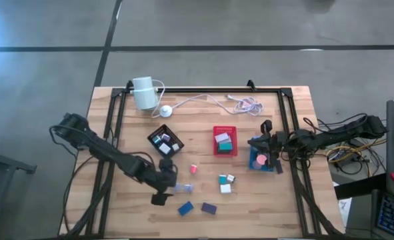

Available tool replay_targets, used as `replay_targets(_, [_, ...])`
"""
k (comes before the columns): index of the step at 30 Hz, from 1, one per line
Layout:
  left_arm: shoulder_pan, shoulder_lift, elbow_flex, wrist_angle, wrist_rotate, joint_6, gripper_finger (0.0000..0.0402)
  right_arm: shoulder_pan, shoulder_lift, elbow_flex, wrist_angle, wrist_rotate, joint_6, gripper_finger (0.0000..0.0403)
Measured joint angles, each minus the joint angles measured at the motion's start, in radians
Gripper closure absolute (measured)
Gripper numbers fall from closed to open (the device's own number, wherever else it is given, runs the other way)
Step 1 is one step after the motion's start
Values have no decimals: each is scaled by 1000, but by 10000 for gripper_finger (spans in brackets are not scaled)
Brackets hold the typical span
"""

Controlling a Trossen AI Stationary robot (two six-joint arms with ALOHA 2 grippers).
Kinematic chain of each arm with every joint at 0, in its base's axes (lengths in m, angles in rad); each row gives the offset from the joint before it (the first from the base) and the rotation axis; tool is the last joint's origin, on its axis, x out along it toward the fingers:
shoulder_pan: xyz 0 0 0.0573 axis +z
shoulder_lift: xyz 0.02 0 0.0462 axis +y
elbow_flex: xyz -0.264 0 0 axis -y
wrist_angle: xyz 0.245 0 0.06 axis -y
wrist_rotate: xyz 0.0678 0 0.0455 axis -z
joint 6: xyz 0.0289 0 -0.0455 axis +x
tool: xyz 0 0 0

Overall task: Pick & Place Office items
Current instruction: Put the purple hourglass into the blue bin

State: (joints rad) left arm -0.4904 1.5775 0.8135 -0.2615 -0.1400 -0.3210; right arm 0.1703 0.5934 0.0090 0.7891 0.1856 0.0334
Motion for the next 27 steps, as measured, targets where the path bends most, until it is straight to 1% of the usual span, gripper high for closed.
replay_targets(11, [0, 111, 0, 23, 9, 25, 14, 0, 0, 0, 0, 0, -10, 390])
replay_targets(15, [0, 133, 0, 45, 9, 34, 26, 0, 0, 0, 0, 0, -9, 390])
replay_targets(17, [0, 135, 0, 54, 9, 34, 40, 0, 0, 0, -1, 0, -9, 390])
replay_targets(20, [0, 135, 0, 55, 10, 34, 75, 0, 0, 0, -1, 0, -10, 390])
replay_targets(23, [0, 135, 0, 55, 30, 33, 120, 0, 0, 0, -1, 0, -10, 390])
replay_targets(27, [1, 135, 0, 55, 41, 32, 191, 0, 0, 0, -2, 0, -10, 390])
